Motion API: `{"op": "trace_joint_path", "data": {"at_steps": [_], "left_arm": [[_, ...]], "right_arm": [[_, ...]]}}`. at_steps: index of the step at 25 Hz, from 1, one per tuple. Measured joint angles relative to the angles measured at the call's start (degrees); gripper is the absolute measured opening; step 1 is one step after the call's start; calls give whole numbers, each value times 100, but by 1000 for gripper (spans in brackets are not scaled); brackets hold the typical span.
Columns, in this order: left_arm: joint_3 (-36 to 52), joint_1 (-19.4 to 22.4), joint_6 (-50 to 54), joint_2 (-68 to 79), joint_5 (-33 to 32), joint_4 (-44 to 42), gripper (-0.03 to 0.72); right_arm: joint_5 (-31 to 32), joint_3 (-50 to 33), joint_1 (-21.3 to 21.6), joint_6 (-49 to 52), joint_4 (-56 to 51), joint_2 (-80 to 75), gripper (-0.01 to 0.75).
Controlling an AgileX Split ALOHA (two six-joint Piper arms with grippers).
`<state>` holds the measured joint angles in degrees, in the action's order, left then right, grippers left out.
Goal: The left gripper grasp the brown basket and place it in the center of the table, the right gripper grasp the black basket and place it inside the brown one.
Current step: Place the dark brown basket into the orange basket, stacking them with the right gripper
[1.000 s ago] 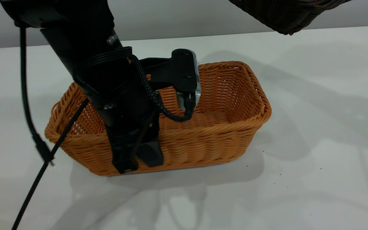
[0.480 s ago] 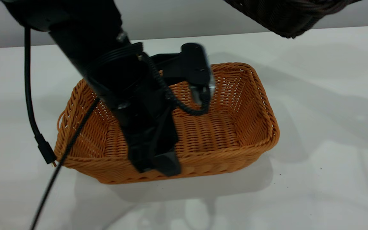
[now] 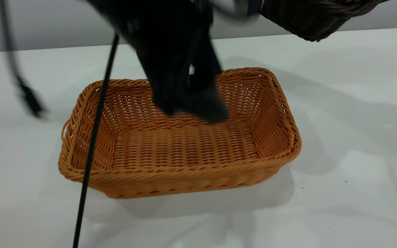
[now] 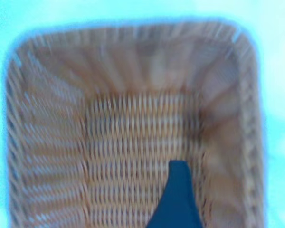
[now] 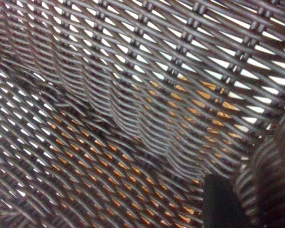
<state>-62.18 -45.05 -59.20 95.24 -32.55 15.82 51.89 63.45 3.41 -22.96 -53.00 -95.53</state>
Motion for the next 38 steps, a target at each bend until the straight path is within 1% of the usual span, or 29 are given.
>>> {"op": "trace_joint_path", "data": {"at_steps": [4,6,8,11,13,18,20,22,28,35,38], "left_arm": [[0,-424,241,-961,-156,0,533],[0,-592,351,-1449,12,0,533],[0,-620,377,-1959,248,-12,533],[-115,-614,531,-2551,449,-249,533],[-232,-614,858,-2788,488,-451,533],[-394,-614,1651,-2810,483,-1167,533],[-394,-614,1777,-2810,495,-1236,533],[-394,-614,1788,-2810,500,-1206,533],[-394,-610,1776,-2810,524,-1200,533],[-394,-610,1769,-2810,519,-1200,533],[-394,-610,1769,-2810,514,-1200,533]], "right_arm": [[350,314,-6,28,1,-33,258],[578,468,-61,96,109,-92,258],[738,527,-179,151,309,-105,258],[973,527,-493,199,707,-105,256],[1028,539,-787,264,937,-134,256],[1177,607,-1528,152,1196,-333,256],[1153,625,-1771,82,1196,-418,255],[1139,625,-1897,9,1243,-535,255],[1218,879,-1897,-148,1354,-1031,255],[1545,1420,-1897,-204,1432,-1513,255],[1545,1421,-1897,-316,1422,-1595,255]]}}
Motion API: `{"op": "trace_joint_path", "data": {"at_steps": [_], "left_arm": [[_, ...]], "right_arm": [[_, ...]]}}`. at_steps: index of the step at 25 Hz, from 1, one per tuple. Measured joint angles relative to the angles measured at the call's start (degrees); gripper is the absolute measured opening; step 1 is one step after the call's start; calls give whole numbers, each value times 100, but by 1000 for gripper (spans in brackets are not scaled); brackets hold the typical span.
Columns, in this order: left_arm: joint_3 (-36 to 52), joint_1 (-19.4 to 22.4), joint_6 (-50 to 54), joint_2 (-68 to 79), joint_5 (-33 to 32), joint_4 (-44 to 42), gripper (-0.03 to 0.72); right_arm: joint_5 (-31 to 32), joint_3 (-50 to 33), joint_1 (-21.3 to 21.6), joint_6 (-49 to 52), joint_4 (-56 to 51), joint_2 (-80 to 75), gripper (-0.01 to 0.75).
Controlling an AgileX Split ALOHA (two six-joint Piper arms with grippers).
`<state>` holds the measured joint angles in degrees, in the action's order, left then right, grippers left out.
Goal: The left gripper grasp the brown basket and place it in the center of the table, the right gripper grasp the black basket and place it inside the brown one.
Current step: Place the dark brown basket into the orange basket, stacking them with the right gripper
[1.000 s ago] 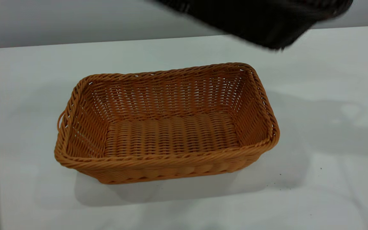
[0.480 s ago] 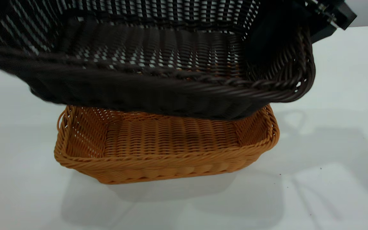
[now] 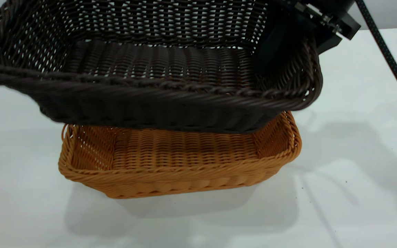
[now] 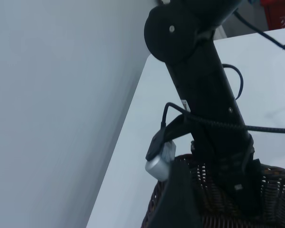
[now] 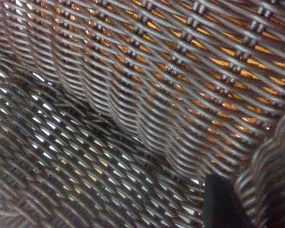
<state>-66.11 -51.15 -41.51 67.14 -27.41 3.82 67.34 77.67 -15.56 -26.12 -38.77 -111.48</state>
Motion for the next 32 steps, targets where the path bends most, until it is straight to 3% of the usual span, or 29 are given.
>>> {"op": "trace_joint_path", "data": {"at_steps": [32], "left_arm": [[0,0,-2,0,-207,5,533]], "right_arm": [[-374,0,-6,-381,221,-819,255]]}}
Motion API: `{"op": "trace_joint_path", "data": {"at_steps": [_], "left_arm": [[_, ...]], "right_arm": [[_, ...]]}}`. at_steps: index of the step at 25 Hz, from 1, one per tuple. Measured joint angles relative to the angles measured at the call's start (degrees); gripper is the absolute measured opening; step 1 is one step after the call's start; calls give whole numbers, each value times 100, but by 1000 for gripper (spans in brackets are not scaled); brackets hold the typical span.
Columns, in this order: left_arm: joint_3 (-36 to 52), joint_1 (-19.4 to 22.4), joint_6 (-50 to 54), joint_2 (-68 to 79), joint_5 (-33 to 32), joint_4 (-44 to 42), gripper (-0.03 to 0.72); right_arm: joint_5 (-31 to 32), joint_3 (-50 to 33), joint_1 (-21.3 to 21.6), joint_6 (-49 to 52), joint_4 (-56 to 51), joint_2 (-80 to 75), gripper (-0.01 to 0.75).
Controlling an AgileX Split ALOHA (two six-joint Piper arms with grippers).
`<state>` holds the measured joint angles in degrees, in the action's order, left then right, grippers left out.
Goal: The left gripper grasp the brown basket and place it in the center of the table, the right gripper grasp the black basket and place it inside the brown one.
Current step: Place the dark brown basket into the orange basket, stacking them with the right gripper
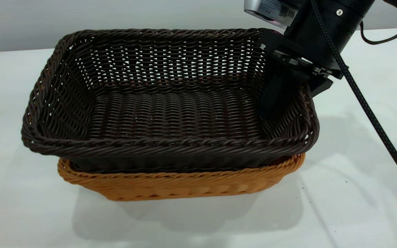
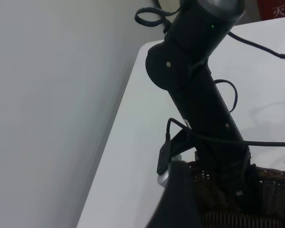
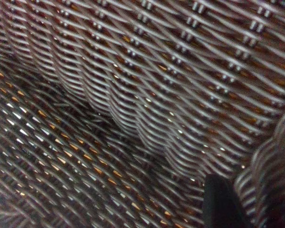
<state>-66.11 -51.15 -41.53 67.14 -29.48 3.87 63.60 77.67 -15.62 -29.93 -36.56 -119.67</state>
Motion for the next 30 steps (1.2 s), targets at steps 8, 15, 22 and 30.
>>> {"op": "trace_joint_path", "data": {"at_steps": [8,15,22,30], "left_arm": [[0,0,5,0,6,10,533],[0,0,5,0,23,10,533],[0,0,0,0,23,10,533],[0,0,0,0,18,4,533]], "right_arm": [[115,0,0,-147,-102,0,262],[196,0,0,-147,-151,5,505],[249,115,0,-142,77,5,614],[657,796,-4,-41,289,5,617]]}}
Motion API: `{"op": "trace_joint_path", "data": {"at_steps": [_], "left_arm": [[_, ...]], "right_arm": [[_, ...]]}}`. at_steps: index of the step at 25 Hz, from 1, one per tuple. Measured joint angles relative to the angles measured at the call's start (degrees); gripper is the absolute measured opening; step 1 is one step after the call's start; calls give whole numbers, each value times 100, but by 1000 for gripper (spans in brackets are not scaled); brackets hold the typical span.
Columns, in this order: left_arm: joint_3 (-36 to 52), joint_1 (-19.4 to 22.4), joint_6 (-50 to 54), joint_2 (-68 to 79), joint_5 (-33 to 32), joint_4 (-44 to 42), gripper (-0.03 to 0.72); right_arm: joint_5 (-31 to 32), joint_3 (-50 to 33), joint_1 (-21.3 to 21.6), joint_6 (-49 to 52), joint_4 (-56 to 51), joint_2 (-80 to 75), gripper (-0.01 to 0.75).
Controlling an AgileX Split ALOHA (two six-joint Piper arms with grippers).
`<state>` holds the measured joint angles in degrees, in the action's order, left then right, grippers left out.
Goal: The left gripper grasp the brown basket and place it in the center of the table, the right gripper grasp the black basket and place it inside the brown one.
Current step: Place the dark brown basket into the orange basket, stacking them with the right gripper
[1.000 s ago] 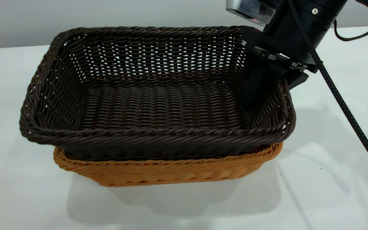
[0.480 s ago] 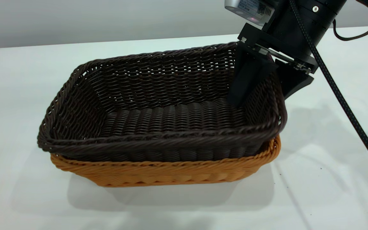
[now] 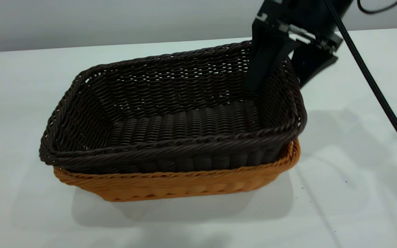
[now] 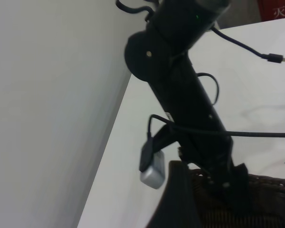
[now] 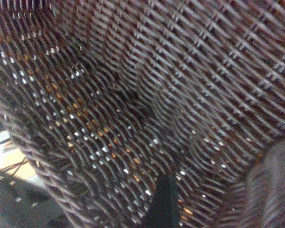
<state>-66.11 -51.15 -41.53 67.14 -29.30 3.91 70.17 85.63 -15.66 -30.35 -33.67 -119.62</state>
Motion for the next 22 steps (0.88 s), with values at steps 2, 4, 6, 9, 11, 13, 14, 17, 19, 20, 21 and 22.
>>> {"op": "trace_joint_path", "data": {"at_steps": [2,4,6,9,11,13,14,17,19,20,21,22], "left_arm": [[0,0,0,0,-4,0,533],[0,0,0,0,-4,0,533],[0,0,0,0,-4,0,533],[0,0,0,0,-10,-11,533],[0,0,0,0,-10,-11,533],[0,0,0,0,-10,-11,533],[0,0,0,0,-10,-28,533],[0,0,0,0,-10,-184,533],[0,0,-5,0,-15,-193,533],[0,0,-5,0,-15,-177,533],[0,0,0,0,-21,-166,533],[0,0,0,0,-27,-166,533]], "right_arm": [[-5,119,0,127,191,0,617],[-5,165,0,277,404,0,617],[-11,165,0,309,605,0,617],[-11,165,5,309,840,0,617],[-11,171,19,309,962,0,617],[-11,226,19,309,1021,0,618],[-6,282,19,309,1031,0,617],[-6,546,23,309,932,0,617],[-11,745,23,396,766,76,617],[-11,802,23,447,708,131,617],[-11,851,23,453,651,208,617],[-19,863,23,453,596,284,617]]}}
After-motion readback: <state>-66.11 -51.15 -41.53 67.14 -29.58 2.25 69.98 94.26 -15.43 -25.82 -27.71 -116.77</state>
